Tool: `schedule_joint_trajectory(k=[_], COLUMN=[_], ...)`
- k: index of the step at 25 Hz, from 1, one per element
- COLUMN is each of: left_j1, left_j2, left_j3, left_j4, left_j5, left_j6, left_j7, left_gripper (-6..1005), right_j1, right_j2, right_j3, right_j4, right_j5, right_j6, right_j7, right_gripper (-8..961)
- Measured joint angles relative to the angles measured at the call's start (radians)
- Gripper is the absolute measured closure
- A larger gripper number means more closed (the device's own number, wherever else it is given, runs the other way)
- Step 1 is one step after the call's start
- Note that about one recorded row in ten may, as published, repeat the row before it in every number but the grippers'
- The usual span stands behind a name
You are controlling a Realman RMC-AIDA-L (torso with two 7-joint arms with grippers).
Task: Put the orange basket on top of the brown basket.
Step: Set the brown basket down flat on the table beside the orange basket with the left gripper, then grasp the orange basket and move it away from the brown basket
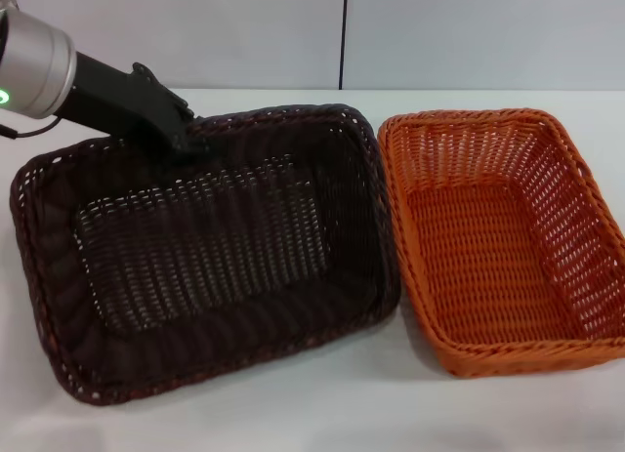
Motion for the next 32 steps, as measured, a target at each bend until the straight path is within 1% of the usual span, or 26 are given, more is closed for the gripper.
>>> schedule_joint_trajectory(k=[2, 5, 9, 14, 20, 21, 23, 25, 26, 27, 29, 30, 31, 32], left_j1=[-0.008, -0.011, -0.03, -0.037, -0.036, -0.036, -0.033, -0.016, -0.016, 0.026, 0.122, 0.122, 0.179, 0.179], left_j2=[0.002, 0.0, -0.004, -0.02, -0.024, -0.024, -0.028, -0.034, -0.034, -0.04, -0.039, -0.039, -0.038, -0.038], left_j3=[0.006, 0.008, 0.009, 0.017, 0.02, 0.02, 0.021, 0.024, 0.024, 0.032, 0.064, 0.064, 0.087, 0.087], left_j4=[0.043, 0.053, 0.08, 0.083, 0.073, 0.073, 0.05, 0.011, 0.011, -0.035, -0.089, -0.089, -0.115, -0.115], left_j5=[0.006, 0.017, 0.044, 0.08, 0.083, 0.083, 0.078, 0.053, 0.053, -0.015, -0.147, -0.147, -0.223, -0.223], left_j6=[0.089, 0.12, 0.128, 0.152, 0.229, 0.229, 0.272, 0.33, 0.33, 0.417, 0.576, 0.576, 0.671, 0.671], left_j7=[0.005, 0.011, 0.032, 0.042, 0.055, 0.055, 0.066, 0.068, 0.068, 0.059, 0.049, 0.049, 0.046, 0.046], left_gripper=[751, 741, 729, 533, 352, 347, 337, 327, 322, 318, 308, 303, 298, 293], right_j1=[0.002, 0.004, 0.008, 0.009, 0.009, 0.009, 0.007, 0.005, 0.004, 0.002, 0.002, 0.002, 0.002, 0.001], right_j2=[0.0, -0.001, -0.003, -0.003, -0.003, -0.003, -0.003, -0.003, -0.003, -0.002, -0.002, -0.002, -0.002, -0.002], right_j3=[0.0, 0.0, 0.0, 0.001, 0.001, 0.0, 0.0, 0.0, -0.001, -0.001, -0.001, -0.001, -0.002, -0.002], right_j4=[0.004, 0.006, 0.008, 0.01, 0.011, 0.011, 0.01, 0.01, 0.01, 0.008, 0.008, 0.007, 0.003, -0.001], right_j5=[0.0, 0.0, 0.0, 0.0, 0.0, 0.0, 0.0, 0.0, 0.0, 0.0, 0.0, 0.0, 0.0, 0.0], right_j6=[-0.005, -0.007, -0.008, -0.009, -0.009, -0.009, -0.009, -0.008, -0.008, -0.006, -0.006, -0.005, -0.003, -0.002], right_j7=[0.0, 0.0, 0.0, 0.0, 0.0, 0.0, 0.0, 0.0, 0.0, 0.0, 0.0, 0.0, 0.0, 0.0], right_gripper=[214, 214, 214, 214, 214, 214, 214, 214, 214, 214, 214, 214, 214, 214])
